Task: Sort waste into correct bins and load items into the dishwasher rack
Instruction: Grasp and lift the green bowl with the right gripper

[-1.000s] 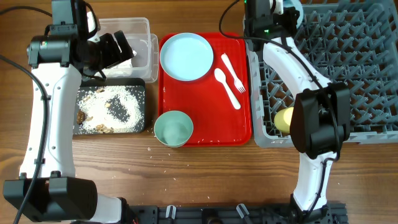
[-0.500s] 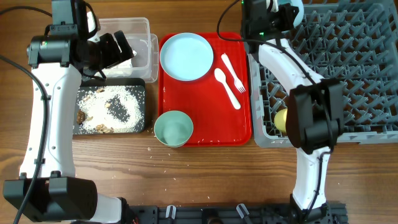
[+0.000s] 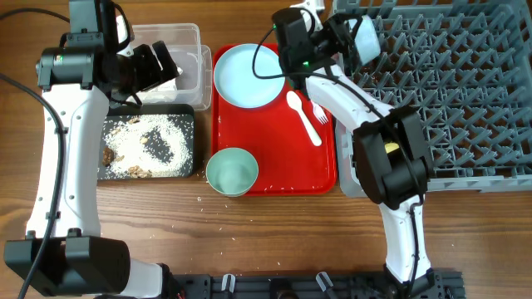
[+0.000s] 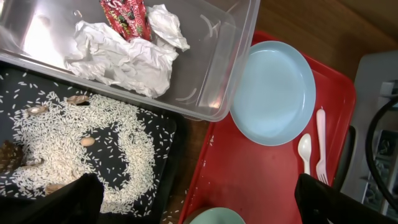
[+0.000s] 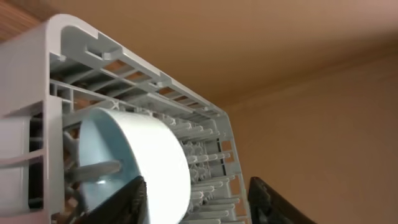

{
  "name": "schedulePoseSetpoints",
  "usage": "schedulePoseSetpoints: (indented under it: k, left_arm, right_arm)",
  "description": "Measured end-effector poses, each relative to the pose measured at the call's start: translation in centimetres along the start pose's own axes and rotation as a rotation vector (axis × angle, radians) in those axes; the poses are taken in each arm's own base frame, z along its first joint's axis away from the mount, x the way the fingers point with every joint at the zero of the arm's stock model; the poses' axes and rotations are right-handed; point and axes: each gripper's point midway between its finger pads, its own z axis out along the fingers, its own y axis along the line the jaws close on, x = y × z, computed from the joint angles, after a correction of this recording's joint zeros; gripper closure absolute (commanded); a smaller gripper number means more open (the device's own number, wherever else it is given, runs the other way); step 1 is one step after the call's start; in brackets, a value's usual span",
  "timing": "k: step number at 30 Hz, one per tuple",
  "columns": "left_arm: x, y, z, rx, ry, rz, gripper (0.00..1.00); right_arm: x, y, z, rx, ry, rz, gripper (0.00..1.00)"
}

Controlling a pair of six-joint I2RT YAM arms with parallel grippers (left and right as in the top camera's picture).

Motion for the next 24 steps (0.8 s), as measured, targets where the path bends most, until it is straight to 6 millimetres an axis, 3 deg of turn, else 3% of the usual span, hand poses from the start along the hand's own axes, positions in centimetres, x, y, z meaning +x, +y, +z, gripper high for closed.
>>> schedulePoseSetpoints:
  k: [4,6,7,9,12,16,17,19,20,21,24]
  left_arm:
    - [0.0,0.0,0.0,0.000,-0.001,0.000,0.00]
    - [0.0,0.0,0.0,-0.001,0.001,0.000,0.00]
    - [0.0,0.0,0.0,-0.001,0.001,0.000,0.00]
    - [0.0,0.0,0.0,-0.001,0.001,0.000,0.00]
    - [0.0,0.0,0.0,0.000,0.000,0.000,0.00]
    - [0.0,0.0,0.0,0.000,0.000,0.000,0.00]
    - [0.0,0.0,0.0,0.000,0.000,0.000,0.00]
    - [0.0,0.0,0.0,0.000,0.000,0.000,0.00]
    - [0.0,0.0,0.0,0.000,0.000,0.000,0.00]
    - [0.0,0.0,0.0,0.000,0.000,0.000,0.00]
    - [0.0,0.0,0.0,0.000,0.000,0.000,0.00]
  right_arm:
    - [-0.4,-2.4,-1.6,-0.121,-0.039,0.019,0.38]
    - [0.3,-1.6,-4.0,-0.334,-0.061,0.015,0.33]
    - [0.6,-0.6,-6.2,-0.495,-0.072,0.039,0.34]
    - [2.0,2.8,-12.6,-0.931,-0.031,0.111,0.36]
    - [4.3,7.3,-21.8,-1.461,0.182,0.248,0.42]
    - [12.1,13.3,-29.8,-1.742,0.499,0.181,0.44]
    - [13.1,14.1,-31.6,-1.775,0.528,0.163,0.47]
    - [14.5,15.0,-33.6,-1.801,0.569,0.144,0.69]
    - [15.0,15.3,-34.0,-1.803,0.585,0.145,0.91]
    - [15.4,15.5,-34.1,-1.797,0.611,0.154,0.96]
    - [15.6,15.6,-33.9,-1.787,0.637,0.171,0.96]
